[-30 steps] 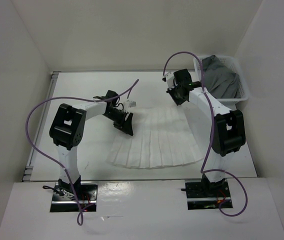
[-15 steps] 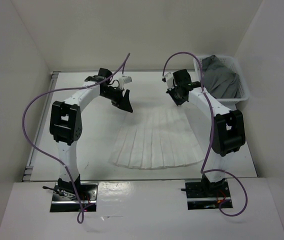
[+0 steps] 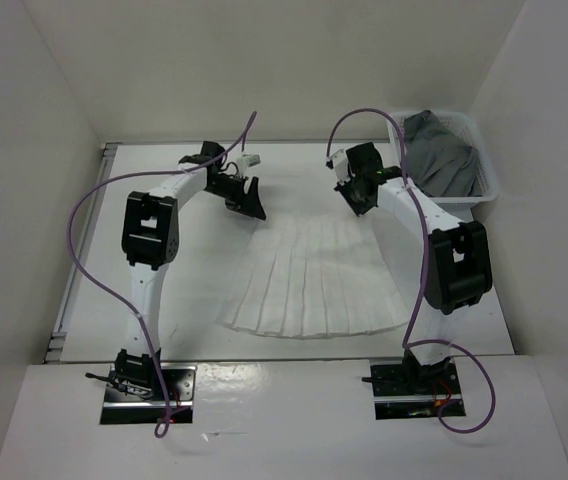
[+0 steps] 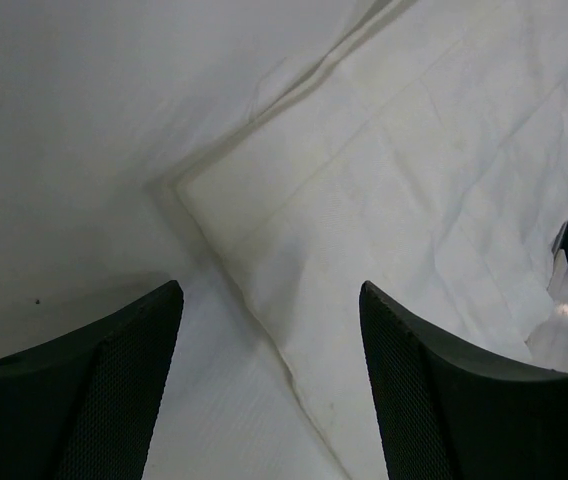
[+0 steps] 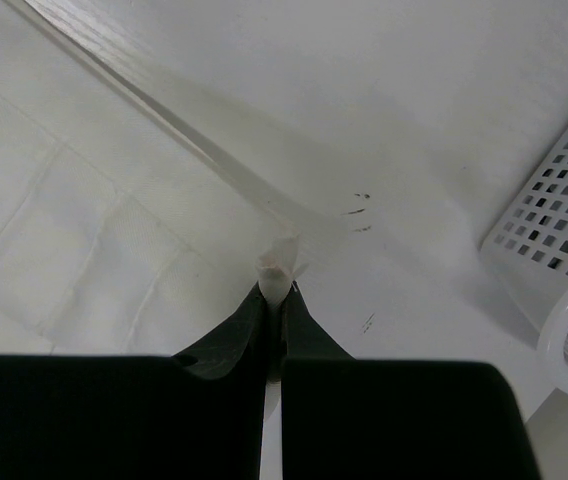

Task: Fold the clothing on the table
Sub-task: Fold the skirt

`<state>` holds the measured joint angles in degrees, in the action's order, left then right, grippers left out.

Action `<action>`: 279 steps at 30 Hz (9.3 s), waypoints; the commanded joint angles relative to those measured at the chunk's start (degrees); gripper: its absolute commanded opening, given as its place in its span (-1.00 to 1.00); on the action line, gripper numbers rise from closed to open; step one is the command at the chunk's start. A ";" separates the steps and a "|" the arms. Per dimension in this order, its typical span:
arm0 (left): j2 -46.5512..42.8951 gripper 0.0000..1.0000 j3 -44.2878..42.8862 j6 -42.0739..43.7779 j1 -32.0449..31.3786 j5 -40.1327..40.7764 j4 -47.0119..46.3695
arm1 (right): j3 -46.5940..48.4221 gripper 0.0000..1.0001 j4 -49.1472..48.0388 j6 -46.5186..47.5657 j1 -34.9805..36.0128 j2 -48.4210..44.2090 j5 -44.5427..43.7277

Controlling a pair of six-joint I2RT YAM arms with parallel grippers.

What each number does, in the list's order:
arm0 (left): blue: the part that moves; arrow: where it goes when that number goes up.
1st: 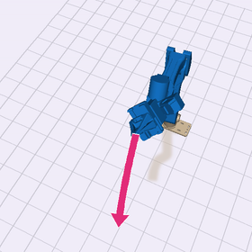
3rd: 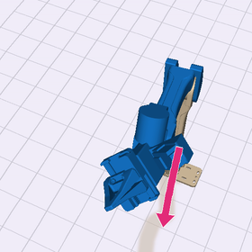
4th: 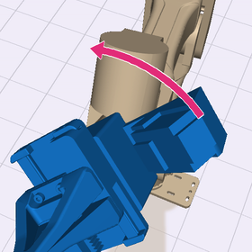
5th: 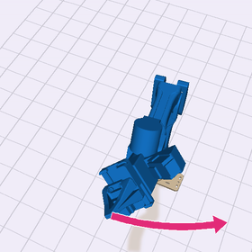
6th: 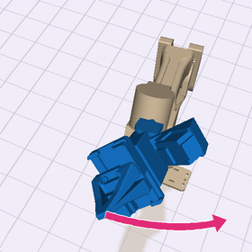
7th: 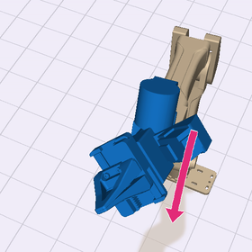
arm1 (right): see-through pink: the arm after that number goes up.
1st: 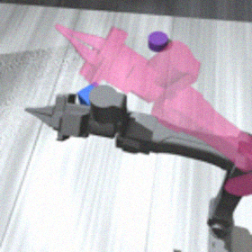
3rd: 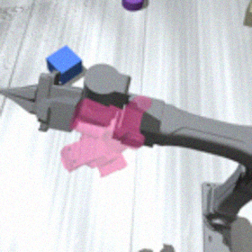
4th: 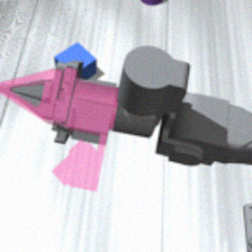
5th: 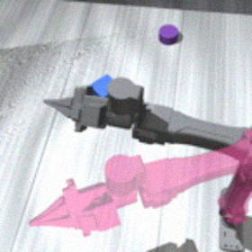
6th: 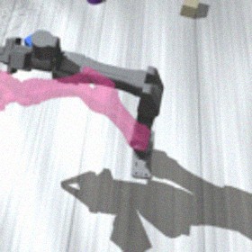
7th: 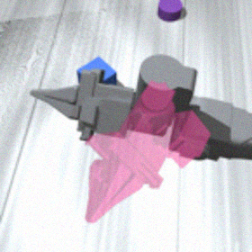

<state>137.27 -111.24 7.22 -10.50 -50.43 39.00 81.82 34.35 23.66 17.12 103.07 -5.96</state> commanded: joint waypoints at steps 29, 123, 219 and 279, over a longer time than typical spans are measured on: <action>15.39 0.37 -13.74 3.24 -3.56 -0.81 11.61 | 0.18 -1.00 0.72 -0.28 0.45 -3.49 -1.25; -36.73 -0.83 7.98 -2.57 2.68 40.33 -4.29 | 16.26 -1.00 -10.00 -2.04 4.23 -2.08 -10.83; -23.27 0.43 30.11 -0.54 -13.67 42.17 -12.91 | -11.86 0.63 10.74 -4.93 2.12 -0.33 -2.57; -23.92 0.72 27.50 7.10 6.36 14.53 -4.47 | -1.30 0.96 3.88 -1.60 1.07 -0.49 -10.39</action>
<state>110.28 -79.46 10.50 -5.58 -23.81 33.12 81.82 37.98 21.58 18.22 107.33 -14.72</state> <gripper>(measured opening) 0.867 0.980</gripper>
